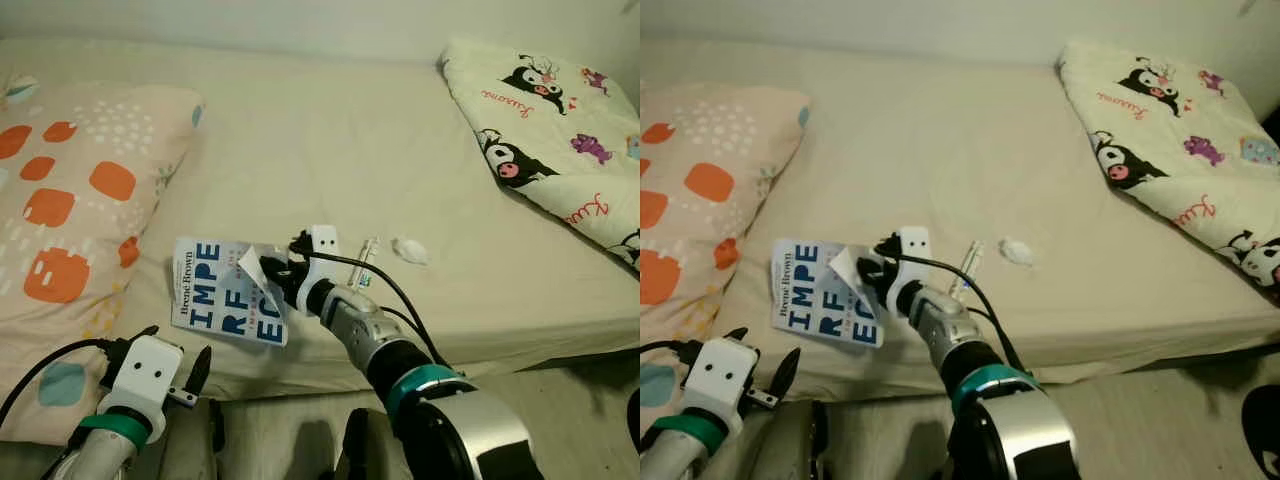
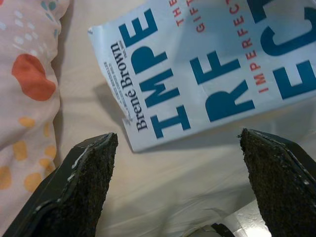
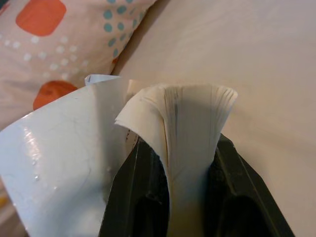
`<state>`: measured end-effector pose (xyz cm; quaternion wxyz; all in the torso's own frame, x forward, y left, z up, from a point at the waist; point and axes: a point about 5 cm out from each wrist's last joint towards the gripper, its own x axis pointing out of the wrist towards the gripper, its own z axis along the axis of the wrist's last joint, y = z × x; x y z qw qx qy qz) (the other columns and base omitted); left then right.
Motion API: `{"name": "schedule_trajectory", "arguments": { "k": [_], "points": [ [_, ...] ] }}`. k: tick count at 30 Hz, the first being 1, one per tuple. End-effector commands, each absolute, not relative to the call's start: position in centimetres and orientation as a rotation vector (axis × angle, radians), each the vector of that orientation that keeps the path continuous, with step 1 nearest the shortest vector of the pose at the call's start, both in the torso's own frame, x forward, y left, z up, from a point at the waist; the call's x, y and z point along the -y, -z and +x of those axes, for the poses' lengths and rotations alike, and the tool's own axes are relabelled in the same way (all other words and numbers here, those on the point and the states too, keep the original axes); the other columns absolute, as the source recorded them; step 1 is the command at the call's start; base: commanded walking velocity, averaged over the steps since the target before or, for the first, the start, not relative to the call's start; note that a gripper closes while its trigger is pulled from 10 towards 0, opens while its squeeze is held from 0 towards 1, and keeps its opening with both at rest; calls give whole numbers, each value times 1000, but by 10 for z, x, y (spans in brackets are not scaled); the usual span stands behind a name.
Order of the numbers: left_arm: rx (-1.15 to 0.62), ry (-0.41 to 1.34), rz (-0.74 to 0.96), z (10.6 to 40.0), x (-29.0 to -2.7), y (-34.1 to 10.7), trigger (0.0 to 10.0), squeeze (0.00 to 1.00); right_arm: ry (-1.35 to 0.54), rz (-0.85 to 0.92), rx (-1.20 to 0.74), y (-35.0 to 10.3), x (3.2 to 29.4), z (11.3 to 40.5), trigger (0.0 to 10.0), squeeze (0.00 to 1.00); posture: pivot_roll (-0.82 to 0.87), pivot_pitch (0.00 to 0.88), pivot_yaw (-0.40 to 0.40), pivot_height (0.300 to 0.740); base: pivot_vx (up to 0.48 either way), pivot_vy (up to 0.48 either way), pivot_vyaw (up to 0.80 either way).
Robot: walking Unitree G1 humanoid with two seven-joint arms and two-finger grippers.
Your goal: Clean up the room
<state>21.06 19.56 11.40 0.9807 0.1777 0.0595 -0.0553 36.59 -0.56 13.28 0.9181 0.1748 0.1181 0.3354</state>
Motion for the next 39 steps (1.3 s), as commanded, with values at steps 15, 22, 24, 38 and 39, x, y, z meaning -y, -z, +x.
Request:
{"name": "schedule_trajectory", "arguments": {
  "k": [15, 22, 24, 38, 39],
  "points": [
    [-151, 119, 363, 208, -195, -111, 10000, 0, -736, 351, -177, -154, -31, 360, 10000, 0, 272, 187, -118, 590, 0, 0, 0],
    [-147, 121, 364, 210, -195, -111, 10000, 0, -680, 325, -138, -164, -20, 370, 10000, 0, 274, 178, -117, 590, 0, 0, 0],
    [-145, 121, 365, 211, -195, -112, 10000, 0, -661, 323, -132, -166, -16, 373, 10000, 0, 276, 173, -117, 590, 0, 0, 0],
    [-142, 65, 357, 228, -199, -109, 10000, 0, -468, 349, -99, -170, 37, 393, 10000, 0, 223, 112, -101, 590, 0, 0, 0],
    [-160, 41, 348, 230, -201, -105, 10000, 0, -461, 345, -106, -163, 41, 391, 10000, 0, 210, 100, -94, 590, 0, 0, 0]
  ]
}}
